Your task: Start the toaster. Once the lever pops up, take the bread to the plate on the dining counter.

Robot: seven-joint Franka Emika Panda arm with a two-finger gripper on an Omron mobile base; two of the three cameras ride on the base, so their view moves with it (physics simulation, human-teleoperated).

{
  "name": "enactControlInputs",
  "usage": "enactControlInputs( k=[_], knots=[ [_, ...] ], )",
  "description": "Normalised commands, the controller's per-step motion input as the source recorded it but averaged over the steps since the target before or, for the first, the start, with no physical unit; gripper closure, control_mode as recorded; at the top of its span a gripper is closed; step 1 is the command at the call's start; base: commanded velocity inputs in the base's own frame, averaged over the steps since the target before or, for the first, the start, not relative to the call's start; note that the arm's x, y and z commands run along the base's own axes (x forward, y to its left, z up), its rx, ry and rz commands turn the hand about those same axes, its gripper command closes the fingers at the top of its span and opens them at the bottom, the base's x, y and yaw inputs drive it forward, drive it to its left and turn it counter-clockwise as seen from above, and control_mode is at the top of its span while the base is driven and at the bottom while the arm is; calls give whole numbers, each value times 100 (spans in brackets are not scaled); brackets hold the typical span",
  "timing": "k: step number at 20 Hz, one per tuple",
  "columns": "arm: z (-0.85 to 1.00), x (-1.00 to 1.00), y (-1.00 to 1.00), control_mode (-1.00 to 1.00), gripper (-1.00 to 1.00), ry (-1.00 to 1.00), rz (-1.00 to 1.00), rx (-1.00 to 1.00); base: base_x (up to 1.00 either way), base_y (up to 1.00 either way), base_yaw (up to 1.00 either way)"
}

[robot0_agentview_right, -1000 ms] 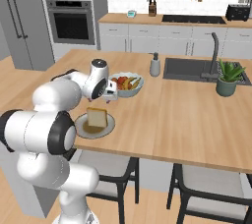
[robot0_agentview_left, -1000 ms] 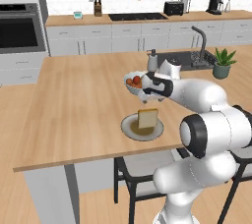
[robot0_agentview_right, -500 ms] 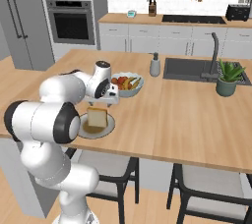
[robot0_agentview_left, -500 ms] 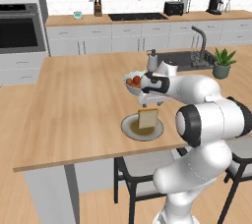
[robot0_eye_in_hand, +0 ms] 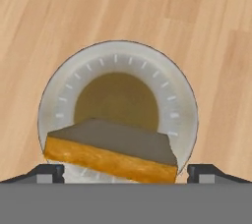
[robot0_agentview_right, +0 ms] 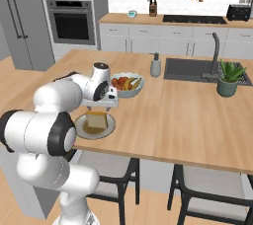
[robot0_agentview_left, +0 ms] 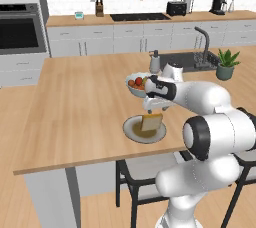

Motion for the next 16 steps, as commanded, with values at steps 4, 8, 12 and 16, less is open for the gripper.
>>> enactControlInputs(
  k=[4, 8, 12, 16],
  knots=[
    [-11, -49, 0, -100, -100, 0, 2, -2, 0, 0, 0],
    [2, -16, 0, -100, -100, 0, 0, 0, 0, 0, 0],
    [37, -1, 0, -100, -100, 0, 0, 0, 0, 0, 0],
    [63, 0, 0, -100, -100, 0, 0, 0, 0, 0, 0]
  ],
)
